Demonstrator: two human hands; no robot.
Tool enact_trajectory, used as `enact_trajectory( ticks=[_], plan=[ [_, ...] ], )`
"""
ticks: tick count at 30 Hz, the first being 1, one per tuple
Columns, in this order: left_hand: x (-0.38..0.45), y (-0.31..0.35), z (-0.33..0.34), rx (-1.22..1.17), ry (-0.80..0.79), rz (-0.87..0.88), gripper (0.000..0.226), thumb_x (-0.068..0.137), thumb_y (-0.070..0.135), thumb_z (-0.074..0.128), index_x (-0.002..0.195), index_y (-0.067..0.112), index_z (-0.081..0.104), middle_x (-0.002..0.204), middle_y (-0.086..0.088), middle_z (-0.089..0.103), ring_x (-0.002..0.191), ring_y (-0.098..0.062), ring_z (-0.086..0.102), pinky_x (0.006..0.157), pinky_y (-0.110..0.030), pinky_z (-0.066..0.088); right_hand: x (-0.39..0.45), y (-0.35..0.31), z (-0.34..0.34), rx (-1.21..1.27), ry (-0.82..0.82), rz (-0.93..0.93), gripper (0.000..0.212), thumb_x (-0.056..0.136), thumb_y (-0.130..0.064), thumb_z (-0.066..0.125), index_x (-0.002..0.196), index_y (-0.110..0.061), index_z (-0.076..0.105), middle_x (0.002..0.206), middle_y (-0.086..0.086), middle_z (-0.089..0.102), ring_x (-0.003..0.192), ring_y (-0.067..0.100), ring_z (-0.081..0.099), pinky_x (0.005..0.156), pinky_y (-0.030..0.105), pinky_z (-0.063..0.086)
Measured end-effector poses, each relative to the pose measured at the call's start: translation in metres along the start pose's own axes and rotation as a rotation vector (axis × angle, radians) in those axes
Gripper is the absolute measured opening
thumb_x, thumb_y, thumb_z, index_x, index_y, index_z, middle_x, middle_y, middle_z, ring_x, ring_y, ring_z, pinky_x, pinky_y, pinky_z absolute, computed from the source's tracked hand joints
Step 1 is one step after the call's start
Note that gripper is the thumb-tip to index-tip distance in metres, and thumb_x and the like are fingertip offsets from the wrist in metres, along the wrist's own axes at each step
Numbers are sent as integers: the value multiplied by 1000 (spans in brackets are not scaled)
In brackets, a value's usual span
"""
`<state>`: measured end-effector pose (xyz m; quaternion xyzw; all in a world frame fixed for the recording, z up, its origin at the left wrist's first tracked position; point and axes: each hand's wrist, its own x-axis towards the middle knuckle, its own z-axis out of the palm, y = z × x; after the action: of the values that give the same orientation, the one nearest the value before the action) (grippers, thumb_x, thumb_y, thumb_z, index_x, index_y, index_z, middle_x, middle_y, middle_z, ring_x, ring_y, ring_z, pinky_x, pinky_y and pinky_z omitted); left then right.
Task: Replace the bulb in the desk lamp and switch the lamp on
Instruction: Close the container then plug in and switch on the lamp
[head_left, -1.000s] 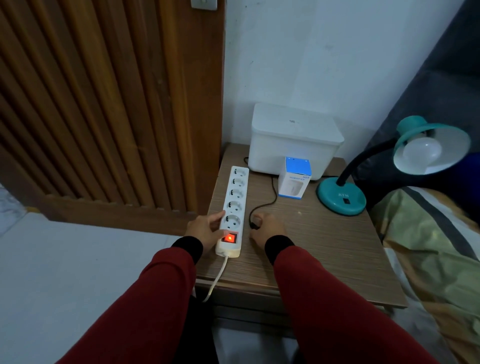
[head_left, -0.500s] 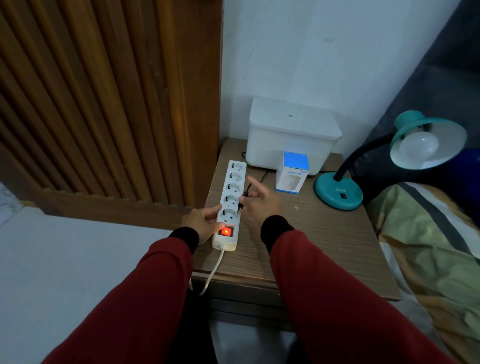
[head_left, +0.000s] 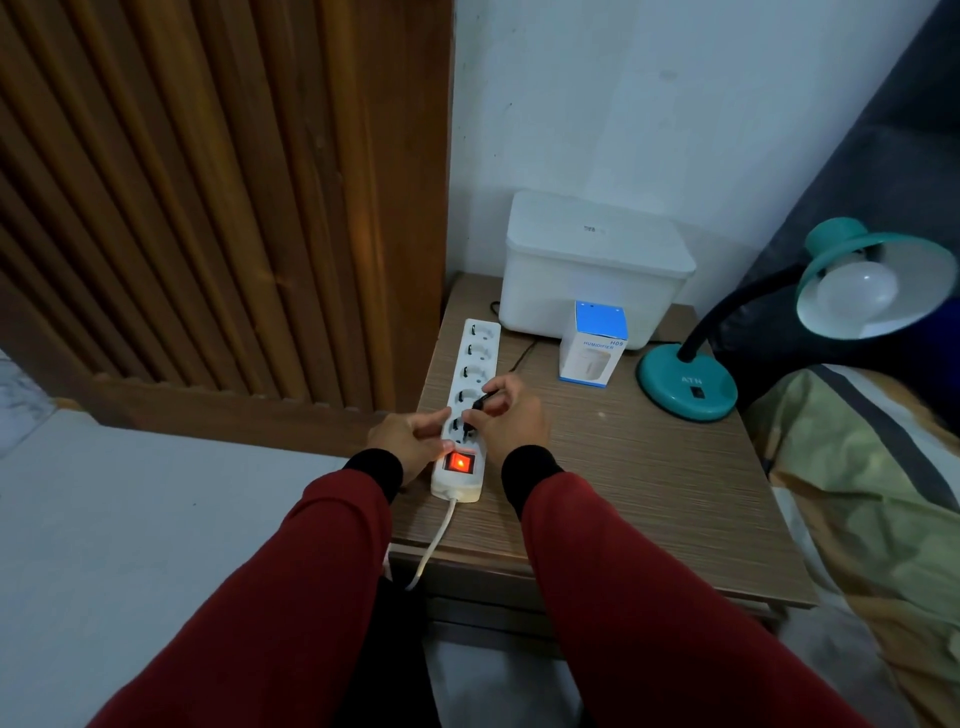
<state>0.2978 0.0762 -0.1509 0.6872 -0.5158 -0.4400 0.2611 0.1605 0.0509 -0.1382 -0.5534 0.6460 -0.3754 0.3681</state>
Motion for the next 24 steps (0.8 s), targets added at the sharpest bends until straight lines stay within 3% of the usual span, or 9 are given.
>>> enact_trajectory(
  ticks=[2, 7, 13, 16, 19, 24],
  plan=[
    [0, 1, 1, 1, 14, 5, 47, 84, 18, 70, 129, 24, 56, 133, 2, 58, 124, -13, 51, 110, -28, 37, 1, 1, 5, -40, 7, -21, 30, 70, -6, 78, 87, -20, 57, 81, 7, 70, 76, 17, 68, 66, 30, 58],
    [2, 3, 4, -20, 35, 17, 46, 83, 14, 71, 127, 20, 58, 130, -1, 60, 120, -12, 54, 103, -20, 37, 0, 7, 11, -130, 7, -104, 34, 68, -4, 78, 77, -23, 52, 61, -7, 55, 65, 12, 60, 64, 26, 54],
    [5, 2, 2, 11, 34, 6, 48, 81, 18, 73, 126, 24, 59, 130, -2, 61, 123, -15, 53, 110, -29, 38, 1, 14, 11, -311, -24, -165, 26, 70, -14, 76, 80, -22, 53, 73, -3, 55, 78, 15, 52, 67, 28, 43],
    [7, 1, 2, 36, 37, 14, 49, 80, 20, 73, 127, 25, 58, 130, -2, 60, 123, -15, 53, 110, -30, 38, -1, 13, 7, -388, -44, -150, 24, 72, -24, 76, 86, -22, 56, 76, -5, 61, 86, 19, 58, 78, 36, 50],
    [5, 5, 3, 90, 51, 30, 50, 82, 19, 72, 128, 25, 57, 130, -2, 61, 122, -15, 54, 109, -27, 38, 3, 3, 1, -430, -172, -89, 30, 75, -23, 73, 100, -22, 56, 96, 7, 69, 92, 25, 64, 82, 39, 54],
    [4, 28, -3, 394, 6, 60, 46, 90, 29, 61, 134, 19, 51, 132, -5, 59, 125, -18, 51, 109, -31, 35, 14, -16, -21, -467, -414, -63, 69, 78, -16, 71, 136, -33, 36, 112, 7, 65, 106, 24, 60, 86, 32, 49]
  ],
)
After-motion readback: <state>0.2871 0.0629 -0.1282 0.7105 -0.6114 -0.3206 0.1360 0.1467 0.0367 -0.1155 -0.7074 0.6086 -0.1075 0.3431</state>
